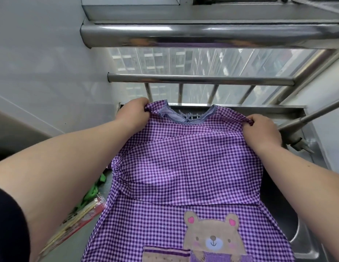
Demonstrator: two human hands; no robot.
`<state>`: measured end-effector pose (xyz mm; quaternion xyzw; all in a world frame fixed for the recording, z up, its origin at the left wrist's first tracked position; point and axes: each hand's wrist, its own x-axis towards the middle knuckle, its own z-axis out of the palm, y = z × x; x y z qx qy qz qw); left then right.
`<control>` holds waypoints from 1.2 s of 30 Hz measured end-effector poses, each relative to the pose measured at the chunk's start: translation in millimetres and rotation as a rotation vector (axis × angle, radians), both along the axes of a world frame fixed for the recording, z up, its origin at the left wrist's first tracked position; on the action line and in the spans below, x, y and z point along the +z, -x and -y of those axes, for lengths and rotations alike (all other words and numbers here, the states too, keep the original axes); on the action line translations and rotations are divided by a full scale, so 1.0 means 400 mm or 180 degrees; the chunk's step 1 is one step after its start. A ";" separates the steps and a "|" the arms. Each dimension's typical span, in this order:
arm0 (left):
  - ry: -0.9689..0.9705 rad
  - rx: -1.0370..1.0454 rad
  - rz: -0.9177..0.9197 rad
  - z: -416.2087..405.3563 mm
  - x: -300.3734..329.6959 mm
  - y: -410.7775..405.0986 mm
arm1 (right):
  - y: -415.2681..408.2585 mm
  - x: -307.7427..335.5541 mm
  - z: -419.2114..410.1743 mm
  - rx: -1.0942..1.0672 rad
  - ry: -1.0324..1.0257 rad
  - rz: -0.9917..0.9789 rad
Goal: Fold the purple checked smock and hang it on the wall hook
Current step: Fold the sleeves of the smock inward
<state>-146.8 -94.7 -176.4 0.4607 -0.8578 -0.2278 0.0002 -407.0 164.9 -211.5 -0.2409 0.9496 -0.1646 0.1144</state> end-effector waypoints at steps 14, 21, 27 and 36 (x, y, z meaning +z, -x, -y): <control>0.0913 -0.1148 0.1101 -0.124 -0.052 -0.073 | -0.226 0.008 -0.054 0.1055 -0.0590 -0.0051; 0.0890 -0.1807 0.1303 -0.214 -0.012 -0.180 | -0.458 0.012 -0.153 0.1456 -0.0707 0.0142; 0.0894 -0.1804 0.1247 -0.283 -0.005 -0.327 | -0.576 0.028 -0.244 0.1410 -0.0826 -0.0008; 0.0648 -0.0899 0.1067 -0.510 -0.006 -0.639 | -0.688 0.024 -0.465 0.1102 -0.0943 0.0013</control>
